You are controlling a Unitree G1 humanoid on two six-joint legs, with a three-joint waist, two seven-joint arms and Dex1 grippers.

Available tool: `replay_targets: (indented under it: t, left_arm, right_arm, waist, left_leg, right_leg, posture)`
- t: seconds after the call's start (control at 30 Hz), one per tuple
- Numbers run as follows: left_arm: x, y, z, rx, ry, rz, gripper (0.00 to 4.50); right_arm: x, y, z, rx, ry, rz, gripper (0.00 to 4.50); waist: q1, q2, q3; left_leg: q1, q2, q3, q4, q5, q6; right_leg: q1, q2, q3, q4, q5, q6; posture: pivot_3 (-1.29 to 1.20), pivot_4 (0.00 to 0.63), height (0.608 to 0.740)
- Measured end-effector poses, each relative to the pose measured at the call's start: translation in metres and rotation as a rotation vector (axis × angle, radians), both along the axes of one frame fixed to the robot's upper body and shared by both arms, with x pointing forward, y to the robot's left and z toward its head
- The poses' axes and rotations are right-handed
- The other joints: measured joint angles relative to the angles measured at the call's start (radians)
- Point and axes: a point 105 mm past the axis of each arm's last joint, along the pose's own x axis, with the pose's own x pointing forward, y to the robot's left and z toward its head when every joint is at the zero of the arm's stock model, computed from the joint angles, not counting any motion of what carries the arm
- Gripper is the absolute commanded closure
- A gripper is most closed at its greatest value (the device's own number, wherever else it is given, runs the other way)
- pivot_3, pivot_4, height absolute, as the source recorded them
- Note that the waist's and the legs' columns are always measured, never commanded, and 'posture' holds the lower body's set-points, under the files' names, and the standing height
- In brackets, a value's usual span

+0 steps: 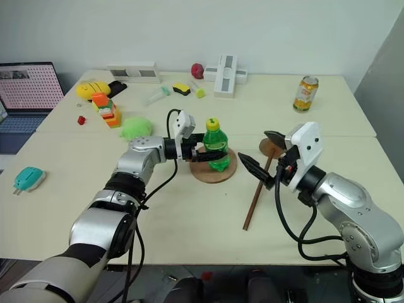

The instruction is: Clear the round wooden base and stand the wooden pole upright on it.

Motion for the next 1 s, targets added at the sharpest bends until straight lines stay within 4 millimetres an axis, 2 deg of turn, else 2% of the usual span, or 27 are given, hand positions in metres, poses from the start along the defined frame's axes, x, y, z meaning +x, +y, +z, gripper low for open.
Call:
replay_targets:
  t: [0.07, 0.2, 0.37, 0.47, 0.57, 0.67, 0.83, 1.0]
  left_arm:
    - [0.0, 0.017, 0.005, -0.031, 0.024, 0.058, 1.14]
    - [-0.004, 0.067, 0.024, -0.109, 0.009, 0.251, 1.14]
    - [-0.004, 0.14, 0.052, -0.207, -0.095, 0.657, 1.14]
    - [-0.005, 0.194, 0.064, -0.199, -0.187, 0.945, 1.14]
    - [-0.009, 0.246, 0.064, -0.175, -0.244, 1.208, 1.14]
    - [-0.011, 0.289, 0.043, -0.132, -0.226, 1.442, 1.14]
    - [-0.014, 0.323, 0.013, -0.148, -0.134, 1.654, 1.14]
    - [-0.011, 0.325, 0.006, -0.195, -0.106, 1.677, 1.14]
  right_arm:
    - [-0.004, 0.008, -0.004, -0.008, 0.022, 0.054, 0.0]
    - [-0.012, 0.031, -0.009, -0.028, 0.059, 0.212, 0.0]
    - [-0.008, 0.044, -0.029, -0.04, 0.125, 0.316, 0.0]
    - [-0.008, 0.053, -0.027, -0.021, 0.113, 0.367, 0.0]
    - [-0.01, 0.061, -0.02, -0.01, 0.086, 0.421, 0.0]
    - [-0.012, 0.068, -0.02, -0.009, 0.081, 0.463, 0.0]
    - [-0.013, 0.073, -0.025, -0.019, 0.086, 0.493, 0.0]
    - [-0.012, 0.073, -0.026, -0.03, 0.079, 0.486, 0.0]
  waist:
    - [-0.008, 0.0, 0.0]
    - [-0.019, 0.0, 0.0]
    - [-0.003, 0.0, 0.0]
    - [-0.001, -0.001, 0.0]
    - [0.003, -0.001, 0.0]
    - [0.005, -0.003, -0.001]
    - [0.01, -0.015, 0.0]
    - [0.012, -0.017, -0.001]
  left_leg:
    - [0.0, 0.001, 0.0, 0.0, 0.0, 0.0]
    - [0.0, 0.002, -0.001, 0.0, 0.0, 0.0]
    - [0.0, 0.001, -0.001, 0.001, 0.0, 0.0]
    - [0.0, 0.001, -0.001, 0.001, 0.0, 0.0]
    - [0.0, 0.0, -0.001, 0.001, 0.0, 0.0]
    - [0.0, 0.0, -0.001, 0.001, 0.0, 0.0]
    - [-0.002, -0.001, -0.002, 0.001, 0.0, -0.001]
    - [-0.003, 0.0, -0.002, 0.001, 0.0, -0.001]
  right_leg:
    - [-0.002, 0.001, 0.001, 0.002, 0.0, 0.0]
    - [-0.004, 0.001, 0.003, 0.005, 0.0, 0.0]
    - [-0.004, 0.0, 0.003, 0.005, 0.0, 0.0]
    - [-0.005, 0.0, 0.004, 0.005, 0.0, 0.0]
    - [-0.005, 0.0, 0.003, 0.004, 0.0, 0.0]
    - [-0.005, -0.001, 0.002, 0.004, 0.0, 0.0]
    - [-0.006, -0.001, 0.0, 0.004, 0.0, 0.0]
    - [-0.007, -0.001, 0.0, 0.005, 0.0, 0.0]
  posture:
    - [0.0, 0.15, 0.74]
    - [0.0, 0.15, 0.74]
    - [0.0, 0.15, 0.74]
    - [0.0, 0.15, 0.74]
    - [0.0, 0.15, 0.74]
    - [0.0, 0.15, 0.74]
    - [0.0, 0.15, 0.74]
    - [0.0, 0.15, 0.74]
